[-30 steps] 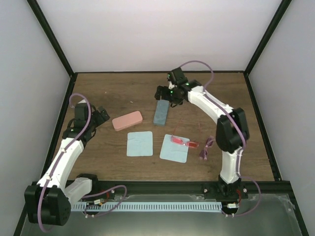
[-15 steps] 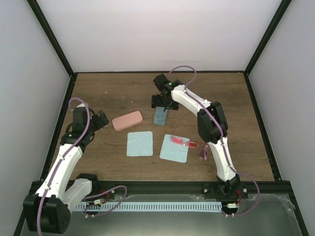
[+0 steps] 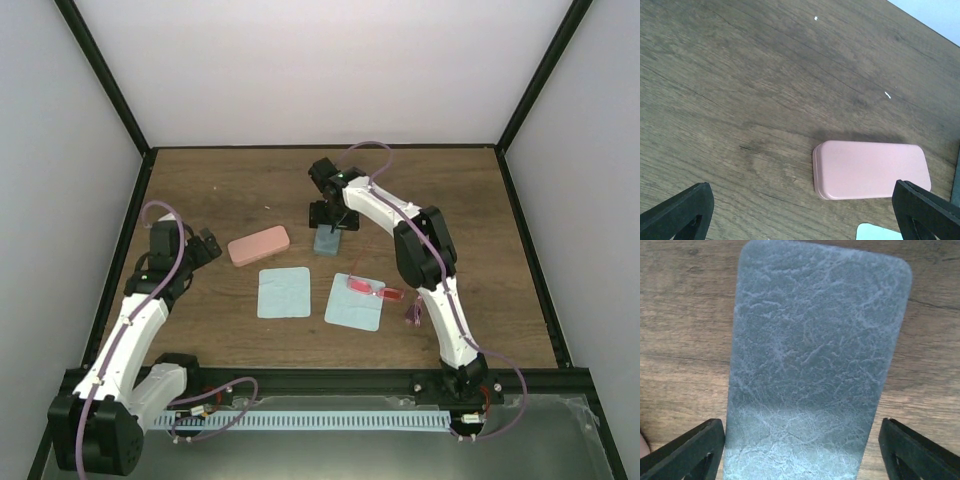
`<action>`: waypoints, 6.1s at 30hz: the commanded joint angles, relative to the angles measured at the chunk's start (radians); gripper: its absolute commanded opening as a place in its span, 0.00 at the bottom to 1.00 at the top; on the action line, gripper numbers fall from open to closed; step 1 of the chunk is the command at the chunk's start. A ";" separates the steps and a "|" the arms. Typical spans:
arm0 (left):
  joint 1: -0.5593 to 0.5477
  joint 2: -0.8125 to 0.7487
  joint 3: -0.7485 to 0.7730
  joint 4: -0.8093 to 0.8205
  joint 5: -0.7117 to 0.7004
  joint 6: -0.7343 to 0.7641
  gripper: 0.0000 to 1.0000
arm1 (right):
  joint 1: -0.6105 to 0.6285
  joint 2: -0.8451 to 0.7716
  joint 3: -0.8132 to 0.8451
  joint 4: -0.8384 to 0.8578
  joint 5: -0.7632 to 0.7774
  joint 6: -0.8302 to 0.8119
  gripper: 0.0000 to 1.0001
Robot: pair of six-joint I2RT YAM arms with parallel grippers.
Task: Organize the sunglasses
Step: Pick up the sunglasses case from the center of the board, then open the sunglasses case, then place the sunglasses case at the center of the board.
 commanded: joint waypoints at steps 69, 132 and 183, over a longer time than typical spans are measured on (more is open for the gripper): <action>-0.003 0.080 0.003 0.061 -0.003 0.020 1.00 | 0.003 -0.033 -0.032 0.044 0.040 -0.125 0.72; -0.179 0.226 0.030 0.454 0.587 -0.222 0.99 | -0.065 -0.555 -0.459 0.750 -1.200 -0.110 0.65; -0.182 0.314 0.146 0.345 0.480 -0.143 1.00 | -0.165 -0.278 -0.395 0.454 -1.013 -0.410 0.65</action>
